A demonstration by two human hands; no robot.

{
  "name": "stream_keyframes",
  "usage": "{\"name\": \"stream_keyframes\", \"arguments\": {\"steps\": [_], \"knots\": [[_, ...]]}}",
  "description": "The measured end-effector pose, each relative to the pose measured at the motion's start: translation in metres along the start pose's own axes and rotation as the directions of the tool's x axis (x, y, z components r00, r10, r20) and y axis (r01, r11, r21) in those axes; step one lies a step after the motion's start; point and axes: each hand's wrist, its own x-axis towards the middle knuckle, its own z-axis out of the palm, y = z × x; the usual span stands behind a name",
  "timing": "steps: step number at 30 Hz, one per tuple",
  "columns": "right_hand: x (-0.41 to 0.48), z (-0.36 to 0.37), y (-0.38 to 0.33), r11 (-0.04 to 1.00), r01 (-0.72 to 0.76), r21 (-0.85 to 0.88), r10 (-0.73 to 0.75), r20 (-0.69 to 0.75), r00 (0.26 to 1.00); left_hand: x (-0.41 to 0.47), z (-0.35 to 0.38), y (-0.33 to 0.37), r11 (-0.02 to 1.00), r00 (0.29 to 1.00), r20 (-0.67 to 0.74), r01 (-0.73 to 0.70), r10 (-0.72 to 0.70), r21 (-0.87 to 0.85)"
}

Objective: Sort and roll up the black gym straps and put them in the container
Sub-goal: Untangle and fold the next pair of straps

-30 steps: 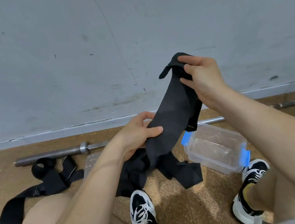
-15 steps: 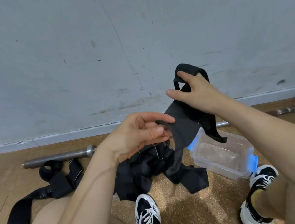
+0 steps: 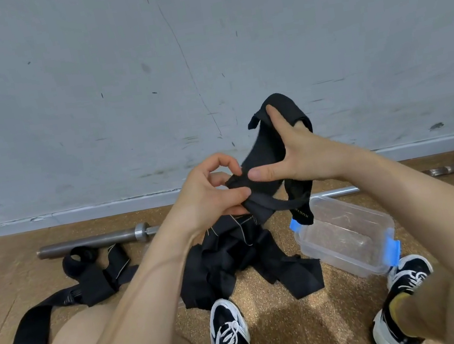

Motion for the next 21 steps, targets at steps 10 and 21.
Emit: {"name": "stream_keyframes", "arguments": {"steps": [10, 21], "knots": [[0.006, 0.026, 0.006, 0.571, -0.083, 0.817, -0.047, 0.133, 0.99, 0.007, 0.009, -0.005, 0.991, 0.978, -0.174, -0.124, 0.114, -0.05], [-0.001, 0.025, 0.003, 0.474, -0.054, 0.879, -0.007, 0.065, 0.998, 0.006, 0.008, -0.001, 0.973, 0.978, -0.208, -0.053, 0.005, -0.224]]}}
